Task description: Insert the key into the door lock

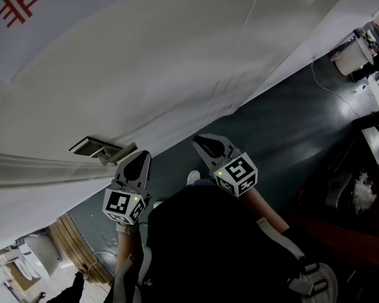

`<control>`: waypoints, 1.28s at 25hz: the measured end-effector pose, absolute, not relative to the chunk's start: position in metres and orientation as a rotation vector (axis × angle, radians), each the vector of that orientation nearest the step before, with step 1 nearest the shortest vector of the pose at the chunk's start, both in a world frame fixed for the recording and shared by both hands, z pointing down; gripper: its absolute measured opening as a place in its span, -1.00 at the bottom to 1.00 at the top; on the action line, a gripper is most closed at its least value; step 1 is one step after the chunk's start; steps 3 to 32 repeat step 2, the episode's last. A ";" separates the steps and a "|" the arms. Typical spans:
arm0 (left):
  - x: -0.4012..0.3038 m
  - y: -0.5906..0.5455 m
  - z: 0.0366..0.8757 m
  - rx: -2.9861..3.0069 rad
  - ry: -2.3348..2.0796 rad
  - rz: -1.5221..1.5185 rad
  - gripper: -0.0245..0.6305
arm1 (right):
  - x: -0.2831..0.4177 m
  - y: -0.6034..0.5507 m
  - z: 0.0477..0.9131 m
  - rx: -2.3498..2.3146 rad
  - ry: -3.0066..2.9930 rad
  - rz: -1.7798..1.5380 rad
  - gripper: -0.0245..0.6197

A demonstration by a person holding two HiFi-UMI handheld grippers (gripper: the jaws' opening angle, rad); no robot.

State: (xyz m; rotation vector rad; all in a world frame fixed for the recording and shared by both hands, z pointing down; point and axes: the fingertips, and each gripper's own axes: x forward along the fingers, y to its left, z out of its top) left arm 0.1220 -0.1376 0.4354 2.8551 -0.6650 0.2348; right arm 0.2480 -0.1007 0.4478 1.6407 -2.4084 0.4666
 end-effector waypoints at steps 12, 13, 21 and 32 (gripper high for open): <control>0.124 -0.139 0.437 2.848 -0.678 0.236 -0.90 | 0.251 -0.103 0.449 1.635 -2.414 0.472 -0.83; 0.124 -0.139 0.437 2.848 -0.678 0.236 -0.90 | 0.251 -0.103 0.449 1.635 -2.414 0.472 -0.83; 0.124 -0.139 0.437 2.848 -0.678 0.236 -0.90 | 0.251 -0.103 0.449 1.635 -2.414 0.472 -0.83; 0.124 -0.139 0.437 2.848 -0.678 0.236 -0.90 | 0.251 -0.103 0.449 1.635 -2.414 0.472 -0.83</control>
